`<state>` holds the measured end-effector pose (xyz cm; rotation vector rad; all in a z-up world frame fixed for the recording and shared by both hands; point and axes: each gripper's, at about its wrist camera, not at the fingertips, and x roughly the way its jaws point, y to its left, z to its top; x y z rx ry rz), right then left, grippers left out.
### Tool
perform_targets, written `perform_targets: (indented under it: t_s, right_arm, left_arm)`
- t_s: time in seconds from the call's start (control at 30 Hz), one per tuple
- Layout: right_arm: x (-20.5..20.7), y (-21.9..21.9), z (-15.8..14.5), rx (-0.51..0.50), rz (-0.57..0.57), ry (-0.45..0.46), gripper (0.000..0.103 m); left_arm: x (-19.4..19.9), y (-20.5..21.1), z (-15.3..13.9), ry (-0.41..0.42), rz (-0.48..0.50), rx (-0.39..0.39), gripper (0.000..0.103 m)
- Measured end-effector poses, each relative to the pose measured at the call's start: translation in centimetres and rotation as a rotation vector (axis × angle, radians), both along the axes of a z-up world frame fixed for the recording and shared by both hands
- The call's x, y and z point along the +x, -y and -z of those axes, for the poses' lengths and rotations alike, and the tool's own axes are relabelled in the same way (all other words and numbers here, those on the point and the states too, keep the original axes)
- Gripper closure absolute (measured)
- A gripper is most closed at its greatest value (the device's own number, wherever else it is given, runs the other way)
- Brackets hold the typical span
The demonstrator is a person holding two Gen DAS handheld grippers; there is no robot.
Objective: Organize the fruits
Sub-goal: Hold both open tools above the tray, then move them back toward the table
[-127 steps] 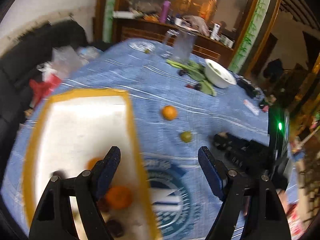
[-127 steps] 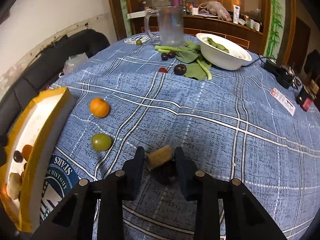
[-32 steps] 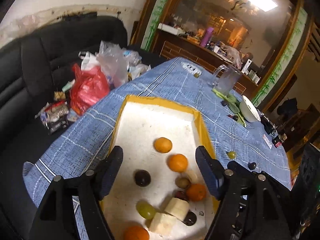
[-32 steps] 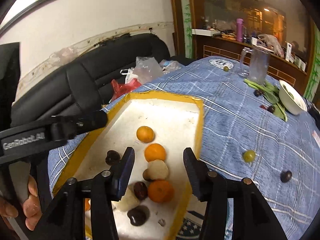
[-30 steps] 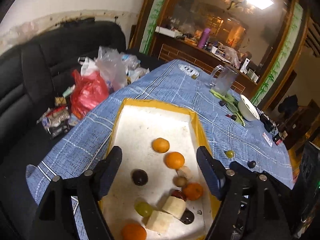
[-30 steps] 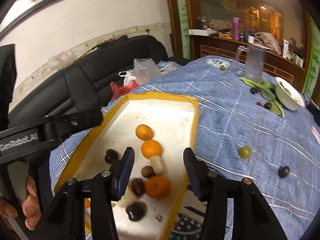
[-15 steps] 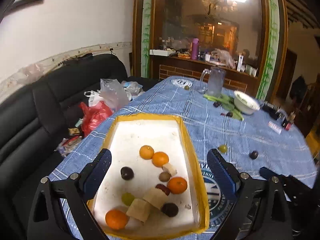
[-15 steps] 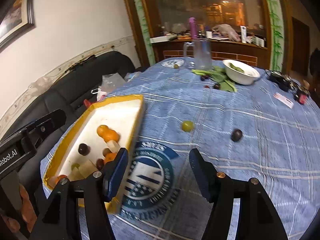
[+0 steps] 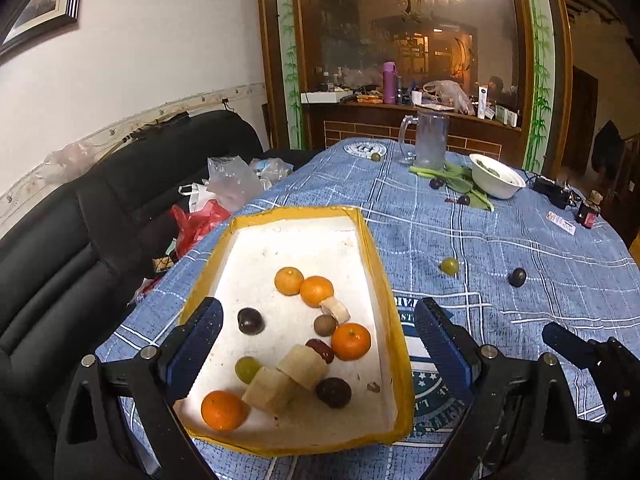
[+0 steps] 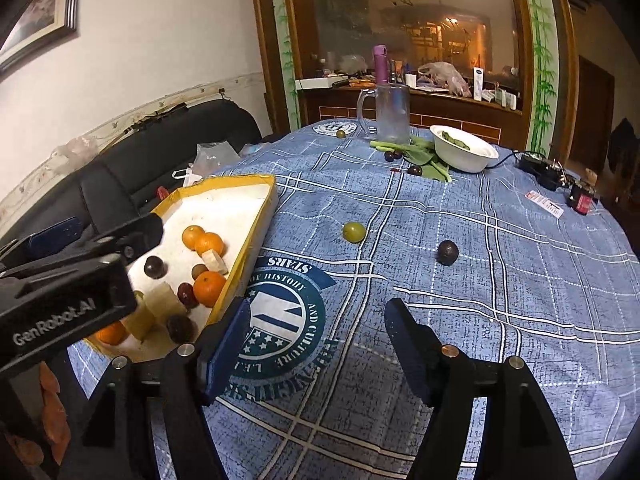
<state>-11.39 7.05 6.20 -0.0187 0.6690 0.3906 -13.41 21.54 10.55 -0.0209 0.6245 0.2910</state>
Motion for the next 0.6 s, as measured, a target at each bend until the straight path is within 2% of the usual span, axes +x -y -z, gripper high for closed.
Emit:
perform_targets:
  t_s: [0.6]
  right_arm:
    - [0.1, -1.7, 0.8, -0.020, -0.021, -0.025, 0.029]
  left_arm:
    - [0.0, -1.4, 0.8, -0.026, -0.006, -0.041, 0.007]
